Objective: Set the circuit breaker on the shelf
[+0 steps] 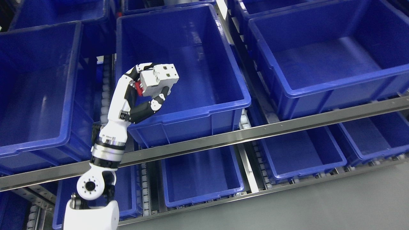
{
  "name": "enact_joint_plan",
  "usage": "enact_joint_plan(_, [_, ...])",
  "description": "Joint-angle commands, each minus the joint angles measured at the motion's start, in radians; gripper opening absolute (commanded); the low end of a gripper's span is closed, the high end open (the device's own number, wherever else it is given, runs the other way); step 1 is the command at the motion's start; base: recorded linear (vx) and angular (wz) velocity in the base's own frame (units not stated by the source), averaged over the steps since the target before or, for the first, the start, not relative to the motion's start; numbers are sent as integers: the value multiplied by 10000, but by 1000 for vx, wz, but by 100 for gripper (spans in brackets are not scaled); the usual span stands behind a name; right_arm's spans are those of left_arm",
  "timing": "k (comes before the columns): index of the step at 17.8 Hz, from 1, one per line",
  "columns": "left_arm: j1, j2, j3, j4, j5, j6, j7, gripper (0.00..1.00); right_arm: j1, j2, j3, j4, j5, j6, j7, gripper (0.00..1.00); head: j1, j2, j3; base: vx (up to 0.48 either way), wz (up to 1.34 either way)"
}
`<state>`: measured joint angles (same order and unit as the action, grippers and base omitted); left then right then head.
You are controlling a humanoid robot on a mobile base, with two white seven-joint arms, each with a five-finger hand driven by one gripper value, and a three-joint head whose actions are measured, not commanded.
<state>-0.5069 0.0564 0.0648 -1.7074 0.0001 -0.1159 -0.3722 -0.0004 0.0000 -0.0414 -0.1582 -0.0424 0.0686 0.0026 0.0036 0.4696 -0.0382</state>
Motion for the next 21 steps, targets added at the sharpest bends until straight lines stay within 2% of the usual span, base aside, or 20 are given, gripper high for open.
enact_joint_plan(1, [-2120,2455,-525,1145,-368,1495,-1153,13,157,-175,0,2,9,-210,-57,100,0,0,0,73,194])
enact_joint_plan(4, [-3962,2795,-632,4011,-1332,1527,-1613,14,157,-175,0,2,9,-210,-57,100,0,0,0,56,115])
enact_joint_plan(7, [-5187,2566,-1519,6449,-2618,1375,-2703,15,157,-175,0,2,-6,-210,-57,100,0,0,0,3,71])
enact_joint_plan(10, [-7458,1540,-1768,10267,-4551,150,-2690,17,157,-175,0,2,9,-210,-57,100,0,0,0,-9,-4])
enact_joint_plan(13, [-8489,1078,-1768,12741,-5444,-466,-2142,17,157,-175,0,2,-6,-210,-57,100,0,0,0,-2,-24])
enact_joint_plan(16, [-8492,1122,-1707,12809,-5477,-452,-1495,19,157,-175,0,2,9,-210,-57,100,0,0,0,-8,-41])
enact_joint_plan(18, [-8492,1154,-1660,12779,-5477,-437,-1157,26,157,-175,0,2,9,-210,-57,100,0,0,0,-4,-23])
enact_joint_plan(21, [-8461,1016,-1569,12779,-5462,-421,-1110,31,157,-175,0,2,-6,-210,-57,100,0,-1,0,0,0])
